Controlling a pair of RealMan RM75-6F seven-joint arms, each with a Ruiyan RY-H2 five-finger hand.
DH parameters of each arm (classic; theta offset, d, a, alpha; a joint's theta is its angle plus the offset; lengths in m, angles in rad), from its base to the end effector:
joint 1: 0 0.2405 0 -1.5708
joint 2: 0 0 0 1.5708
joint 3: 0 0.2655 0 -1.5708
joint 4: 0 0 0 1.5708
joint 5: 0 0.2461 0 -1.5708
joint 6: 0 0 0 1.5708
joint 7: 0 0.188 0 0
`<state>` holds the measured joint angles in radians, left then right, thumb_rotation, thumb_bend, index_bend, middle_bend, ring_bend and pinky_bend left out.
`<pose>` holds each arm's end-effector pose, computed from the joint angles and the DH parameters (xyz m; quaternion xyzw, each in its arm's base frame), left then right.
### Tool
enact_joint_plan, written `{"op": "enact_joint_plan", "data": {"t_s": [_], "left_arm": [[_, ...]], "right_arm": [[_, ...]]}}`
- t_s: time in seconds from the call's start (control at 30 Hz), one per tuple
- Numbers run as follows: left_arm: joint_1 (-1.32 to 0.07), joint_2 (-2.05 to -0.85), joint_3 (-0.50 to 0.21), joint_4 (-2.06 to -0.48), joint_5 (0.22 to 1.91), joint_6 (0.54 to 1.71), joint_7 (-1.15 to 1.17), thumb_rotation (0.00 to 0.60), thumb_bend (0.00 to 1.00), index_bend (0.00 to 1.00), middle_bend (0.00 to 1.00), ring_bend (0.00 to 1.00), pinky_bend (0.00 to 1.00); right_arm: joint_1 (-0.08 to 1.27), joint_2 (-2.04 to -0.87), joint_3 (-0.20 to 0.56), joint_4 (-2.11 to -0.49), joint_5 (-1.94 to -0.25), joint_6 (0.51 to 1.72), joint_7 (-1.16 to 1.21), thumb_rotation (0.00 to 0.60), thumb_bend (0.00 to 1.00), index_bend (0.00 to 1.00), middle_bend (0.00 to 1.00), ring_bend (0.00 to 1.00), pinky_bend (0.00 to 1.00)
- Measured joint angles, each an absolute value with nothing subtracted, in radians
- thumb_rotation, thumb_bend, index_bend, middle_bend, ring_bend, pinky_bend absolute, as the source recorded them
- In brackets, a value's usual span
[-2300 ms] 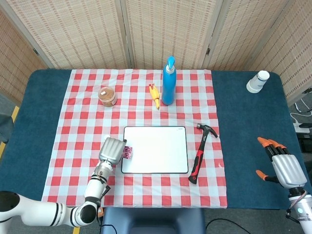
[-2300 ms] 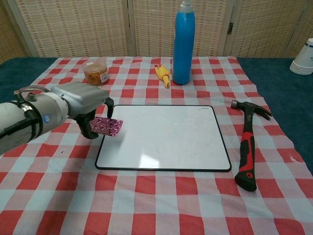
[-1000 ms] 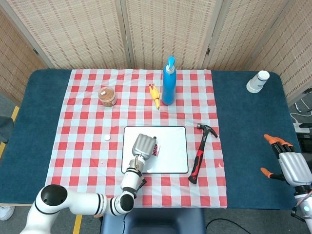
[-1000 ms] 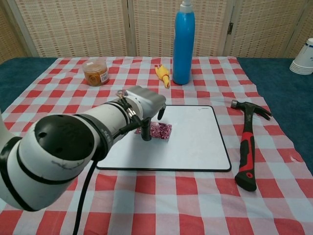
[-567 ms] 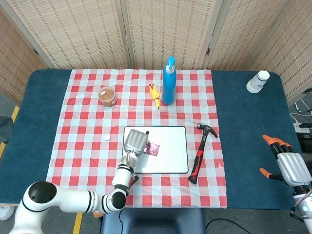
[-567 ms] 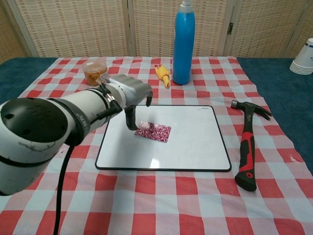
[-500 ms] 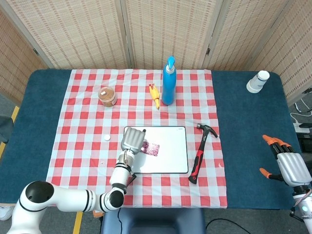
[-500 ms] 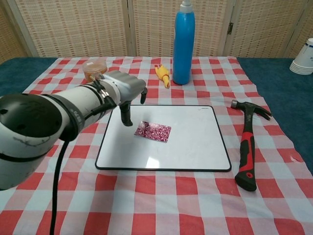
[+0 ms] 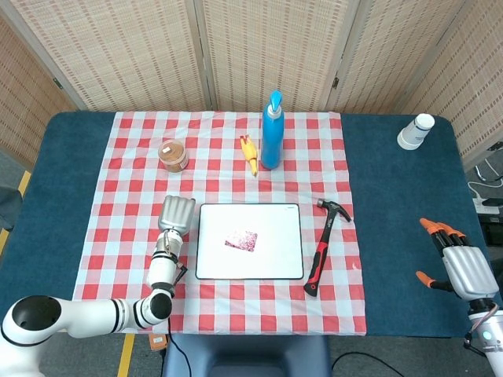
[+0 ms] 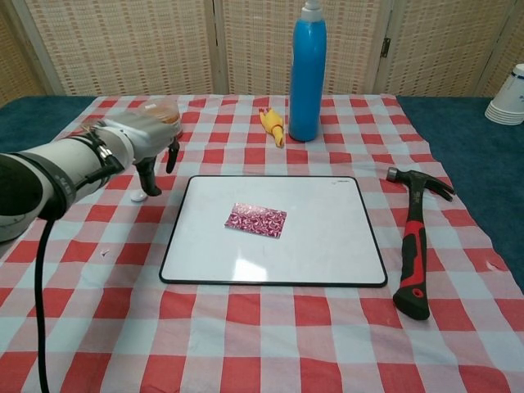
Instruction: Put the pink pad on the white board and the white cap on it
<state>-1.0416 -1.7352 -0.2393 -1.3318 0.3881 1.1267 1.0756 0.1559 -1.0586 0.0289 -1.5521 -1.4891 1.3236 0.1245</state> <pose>-0.1143 0.4507 -0.0943 -0.7349 -0.3163 -0.1709 0.5751 -0.3553 -0.2482 0.1309 0.6275 -0.4237 0.3517 0.5505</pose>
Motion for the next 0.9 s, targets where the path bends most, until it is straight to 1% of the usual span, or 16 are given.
{"op": "enact_joint_plan", "data": {"t_s": [0.5,0.9], "left_arm": [[-1.017,-1.759,-0.236,-1.189,0.347,1.051,1.047,0.6,0.28,0.42,1.0,1.0,1.0],[-1.004,-1.773,-0.235,-1.143,0.349,1.029,1.042,0.6,0.28,0.42,1.0,1.0,1.0]], "right_arm": [[0.151,-1.065,0.036,-1.539,-1.495,1.348,0.139,0.6,0.13,0.0,0.12,0.09,0.18],[0.15,-1.069,0.035,-1.543,-1.49,1.343,0.123,0.6,0.13,0.0,0.12,0.09,0.18]]}}
